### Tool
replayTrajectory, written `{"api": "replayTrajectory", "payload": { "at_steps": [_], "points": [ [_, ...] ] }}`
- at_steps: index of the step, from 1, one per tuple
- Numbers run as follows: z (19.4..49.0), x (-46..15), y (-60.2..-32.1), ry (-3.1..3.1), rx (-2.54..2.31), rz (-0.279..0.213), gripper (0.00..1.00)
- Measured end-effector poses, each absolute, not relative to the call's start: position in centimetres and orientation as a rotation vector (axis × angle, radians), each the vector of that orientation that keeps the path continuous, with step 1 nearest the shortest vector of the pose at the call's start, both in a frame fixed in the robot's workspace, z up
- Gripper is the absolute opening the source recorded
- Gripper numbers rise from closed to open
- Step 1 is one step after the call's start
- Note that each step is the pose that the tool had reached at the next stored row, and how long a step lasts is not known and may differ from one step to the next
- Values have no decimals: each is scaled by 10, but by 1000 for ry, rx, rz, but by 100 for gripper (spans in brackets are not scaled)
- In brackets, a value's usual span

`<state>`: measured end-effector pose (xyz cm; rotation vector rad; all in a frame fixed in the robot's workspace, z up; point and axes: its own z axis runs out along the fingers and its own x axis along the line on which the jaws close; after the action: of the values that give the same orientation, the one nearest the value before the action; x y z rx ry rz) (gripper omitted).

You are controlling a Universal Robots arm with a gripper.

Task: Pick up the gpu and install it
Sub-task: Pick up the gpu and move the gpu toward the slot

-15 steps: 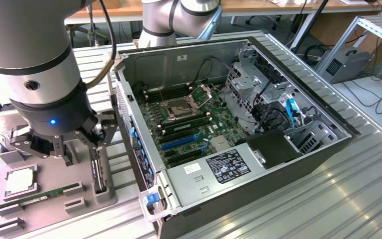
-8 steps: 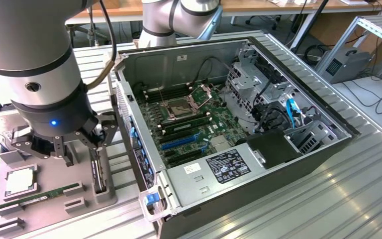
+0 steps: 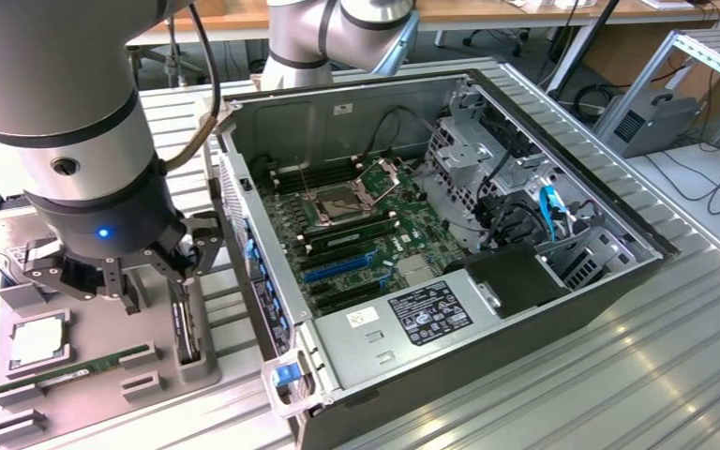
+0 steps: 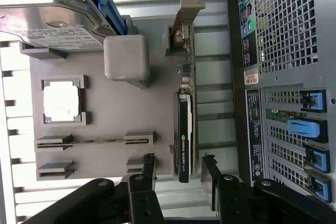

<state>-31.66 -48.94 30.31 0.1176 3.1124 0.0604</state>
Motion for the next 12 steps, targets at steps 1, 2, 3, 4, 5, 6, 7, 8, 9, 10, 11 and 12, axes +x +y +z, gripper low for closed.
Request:
{"api": "replayTrajectory", "payload": {
  "at_steps": [1,2,3,4,5,6,7,8,9,10,11,12],
  "points": [
    [302,-316,-489,3112,118,60,48],
    [302,-316,-489,3113,117,60,48],
    [301,-316,-489,3112,118,60,48],
    [301,-316,-489,3112,118,60,48],
    [300,-316,-489,3112,118,60,48],
    [299,-316,-489,3112,117,60,48],
    [298,-315,-489,3113,118,60,48],
    [298,-315,-489,3113,118,60,48],
    [296,-315,-489,3113,117,60,48],
    [296,-315,-488,3113,117,60,48],
    [295,-314,-488,3113,118,61,48],
    [294,-314,-488,3113,117,61,48]
  ]
}}
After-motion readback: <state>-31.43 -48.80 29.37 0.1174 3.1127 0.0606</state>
